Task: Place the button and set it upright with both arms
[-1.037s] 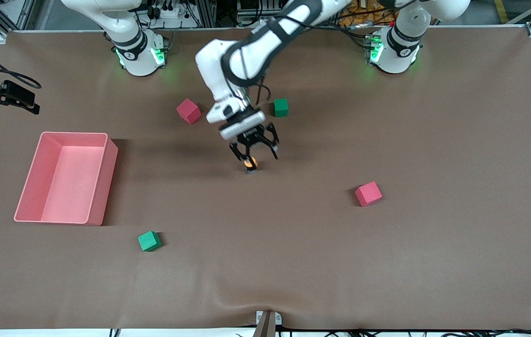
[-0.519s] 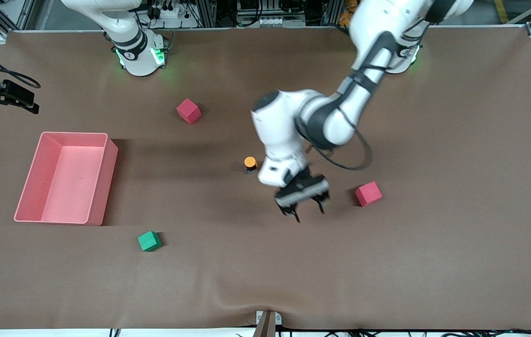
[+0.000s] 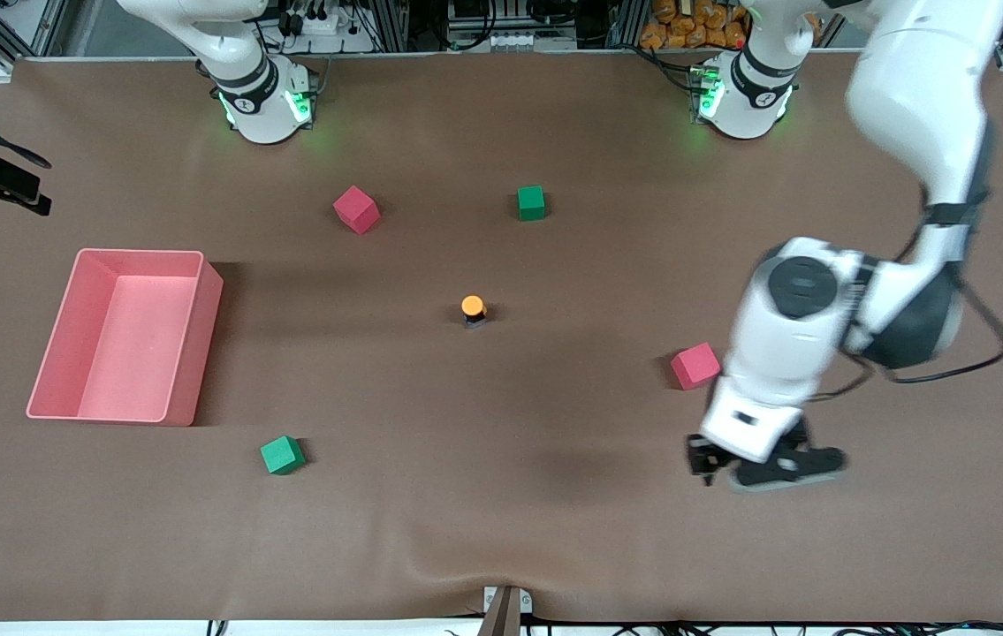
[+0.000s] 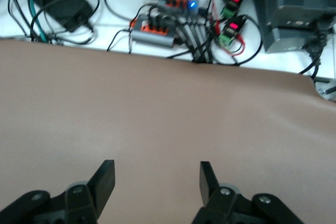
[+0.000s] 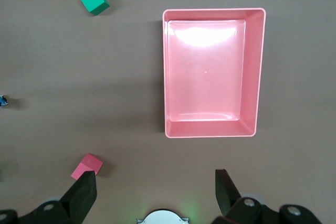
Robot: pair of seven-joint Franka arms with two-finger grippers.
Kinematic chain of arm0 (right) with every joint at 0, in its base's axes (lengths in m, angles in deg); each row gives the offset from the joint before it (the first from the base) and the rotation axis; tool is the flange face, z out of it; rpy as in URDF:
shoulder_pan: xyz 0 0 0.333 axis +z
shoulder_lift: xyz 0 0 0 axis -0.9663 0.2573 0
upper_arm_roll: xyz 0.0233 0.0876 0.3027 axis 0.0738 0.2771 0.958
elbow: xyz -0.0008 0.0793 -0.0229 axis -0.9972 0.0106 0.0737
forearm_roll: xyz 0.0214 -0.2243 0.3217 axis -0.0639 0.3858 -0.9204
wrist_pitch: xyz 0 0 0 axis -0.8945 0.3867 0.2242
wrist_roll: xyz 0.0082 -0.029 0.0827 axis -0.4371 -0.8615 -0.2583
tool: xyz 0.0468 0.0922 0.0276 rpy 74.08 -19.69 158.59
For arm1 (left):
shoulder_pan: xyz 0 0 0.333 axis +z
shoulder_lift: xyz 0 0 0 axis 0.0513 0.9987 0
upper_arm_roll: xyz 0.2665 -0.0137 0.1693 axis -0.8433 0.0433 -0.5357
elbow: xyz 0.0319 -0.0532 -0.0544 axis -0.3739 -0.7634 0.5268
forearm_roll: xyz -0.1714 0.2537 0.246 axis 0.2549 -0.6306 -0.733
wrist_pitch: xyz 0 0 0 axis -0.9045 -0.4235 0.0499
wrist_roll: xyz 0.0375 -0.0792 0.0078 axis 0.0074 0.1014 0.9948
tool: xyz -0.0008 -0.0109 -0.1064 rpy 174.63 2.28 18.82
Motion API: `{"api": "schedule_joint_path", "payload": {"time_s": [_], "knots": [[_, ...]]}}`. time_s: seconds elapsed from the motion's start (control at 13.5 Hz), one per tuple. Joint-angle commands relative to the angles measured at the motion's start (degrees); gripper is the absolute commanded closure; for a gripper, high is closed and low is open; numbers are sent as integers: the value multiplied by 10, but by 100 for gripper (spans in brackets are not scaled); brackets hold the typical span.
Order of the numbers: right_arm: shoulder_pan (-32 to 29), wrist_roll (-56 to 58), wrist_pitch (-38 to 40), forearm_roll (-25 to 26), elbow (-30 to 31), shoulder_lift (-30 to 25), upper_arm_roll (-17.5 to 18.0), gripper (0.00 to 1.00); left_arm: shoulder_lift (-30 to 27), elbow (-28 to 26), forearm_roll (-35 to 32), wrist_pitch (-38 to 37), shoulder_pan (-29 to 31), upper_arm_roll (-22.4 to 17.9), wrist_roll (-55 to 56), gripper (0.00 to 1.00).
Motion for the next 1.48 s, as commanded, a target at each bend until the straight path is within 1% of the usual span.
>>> {"api": "schedule_joint_path", "payload": {"time_s": [0.0,0.07,0.22,0.37,0.44,0.52,0.59,0.67,0.74,0.81,0.89,0.96,1.04,1.19,1.26,1.41], "knots": [[-2,-30,5,-12,-2,-5,6,0,-77,-13,143,-91,26,-3,-86,27],[-1,-41,5,-12,-2,-5,7,0,-105,-16,186,-130,26,-29,-91,27],[-2,-47,5,-13,-2,-5,7,0,-160,-27,259,-228,25,-61,-116,27],[-2,-47,6,-13,-2,-5,7,0,-218,-41,282,-299,25,-83,-127,27],[-2,-46,6,-13,-2,-5,7,0,-256,-62,283,-329,25,-90,-130,26],[-2,-46,6,-12,-2,-5,7,0,-305,-98,306,-349,25,-111,-132,26],[-1,-46,6,-13,-2,-5,7,0,-356,-139,359,-355,23,-142,-150,26],[0,-46,5,-13,-2,-5,8,0,-401,-177,391,-363,21,-171,-193,26],[1,-46,5,-13,-2,-5,8,0,-435,-203,397,-370,16,-187,-221,26],[1,-46,5,-12,-2,-5,8,0,-454,-208,390,-384,11,-192,-232,26],[1,-46,5,-13,-2,-5,8,0,-459,-207,373,-397,-2,-199,-248,26],[1,-46,5,-13,-2,-5,8,0,-458,-205,339,-405,-14,-209,-269,26],[1,-46,5,-13,-2,-5,8,0,-456,-202,325,-405,-20,-224,-284,26],[1,-46,4,-13,-2,-5,8,0,-448,-199,320,-402,-36,-243,-292,26],[1,-46,4,-13,-2,-5,8,0,-430,-186,317,-401,-42,-243,-292,26],[1,-38,5,-13,-2,-4,8,0,-377,-118,283,-402,-54,-243,-294,26]]}}
